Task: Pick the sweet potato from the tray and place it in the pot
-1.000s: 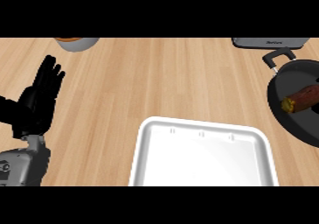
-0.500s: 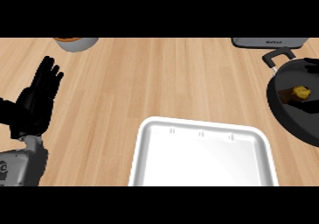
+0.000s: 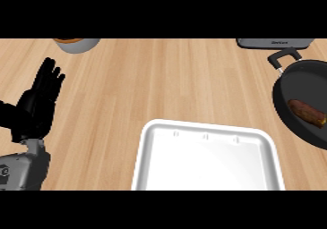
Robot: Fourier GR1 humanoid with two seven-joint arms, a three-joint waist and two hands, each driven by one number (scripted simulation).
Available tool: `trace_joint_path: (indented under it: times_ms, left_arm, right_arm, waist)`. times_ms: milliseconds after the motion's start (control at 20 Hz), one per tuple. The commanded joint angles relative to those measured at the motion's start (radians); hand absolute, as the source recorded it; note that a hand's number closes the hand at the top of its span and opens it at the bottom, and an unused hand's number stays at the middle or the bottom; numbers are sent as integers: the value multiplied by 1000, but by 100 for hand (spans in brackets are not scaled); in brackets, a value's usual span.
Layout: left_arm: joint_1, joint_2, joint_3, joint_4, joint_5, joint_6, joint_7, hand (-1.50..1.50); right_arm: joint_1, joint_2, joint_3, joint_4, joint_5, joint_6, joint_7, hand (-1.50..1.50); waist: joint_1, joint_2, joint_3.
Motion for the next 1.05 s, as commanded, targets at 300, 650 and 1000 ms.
trace_joint_path:
  times_ms: [300, 650, 1000]
  left_arm:
    - [-63, 33, 18, -9, 25, -33, 60, 0]
    - [-26, -13, -3, -13, 1, -1, 26, 0]
    - [3, 4, 5, -50, -2, -5, 46, 0]
  right_arm:
    - [20, -184, -53, 144, -48, 158, -64, -150]
    - [88, -268, -48, 150, -57, 260, -96, -150]
    - [157, -302, -49, 152, -78, 324, -136, -150]
  waist:
    - [17, 10, 4]
    - [15, 11, 6]
    - [7, 6, 7]
